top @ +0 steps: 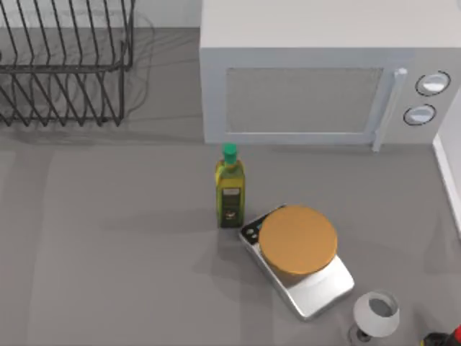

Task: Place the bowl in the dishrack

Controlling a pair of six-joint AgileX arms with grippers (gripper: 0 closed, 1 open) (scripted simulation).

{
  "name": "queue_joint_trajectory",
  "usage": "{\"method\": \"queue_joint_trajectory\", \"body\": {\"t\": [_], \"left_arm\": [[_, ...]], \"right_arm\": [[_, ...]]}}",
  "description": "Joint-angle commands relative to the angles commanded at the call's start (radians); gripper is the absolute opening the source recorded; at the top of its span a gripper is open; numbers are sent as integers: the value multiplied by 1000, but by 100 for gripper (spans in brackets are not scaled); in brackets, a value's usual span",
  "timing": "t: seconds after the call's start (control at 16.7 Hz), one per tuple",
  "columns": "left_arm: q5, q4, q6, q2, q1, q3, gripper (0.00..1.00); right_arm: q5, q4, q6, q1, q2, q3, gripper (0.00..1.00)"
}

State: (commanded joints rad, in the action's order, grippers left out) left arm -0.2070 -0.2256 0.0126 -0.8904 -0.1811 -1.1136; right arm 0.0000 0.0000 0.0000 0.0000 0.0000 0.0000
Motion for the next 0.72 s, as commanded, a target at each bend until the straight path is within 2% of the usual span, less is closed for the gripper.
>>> {"method": "queue_joint_trajectory", "body": {"t": [0.42, 0.72], "left_arm": [[5, 33, 0, -38, 7, -4, 0], [27, 292, 0, -279, 31, 21, 0]], "right_arm": [[0, 0, 0, 0, 0, 0, 100], [0, 0, 0, 0, 0, 0, 100]]}}
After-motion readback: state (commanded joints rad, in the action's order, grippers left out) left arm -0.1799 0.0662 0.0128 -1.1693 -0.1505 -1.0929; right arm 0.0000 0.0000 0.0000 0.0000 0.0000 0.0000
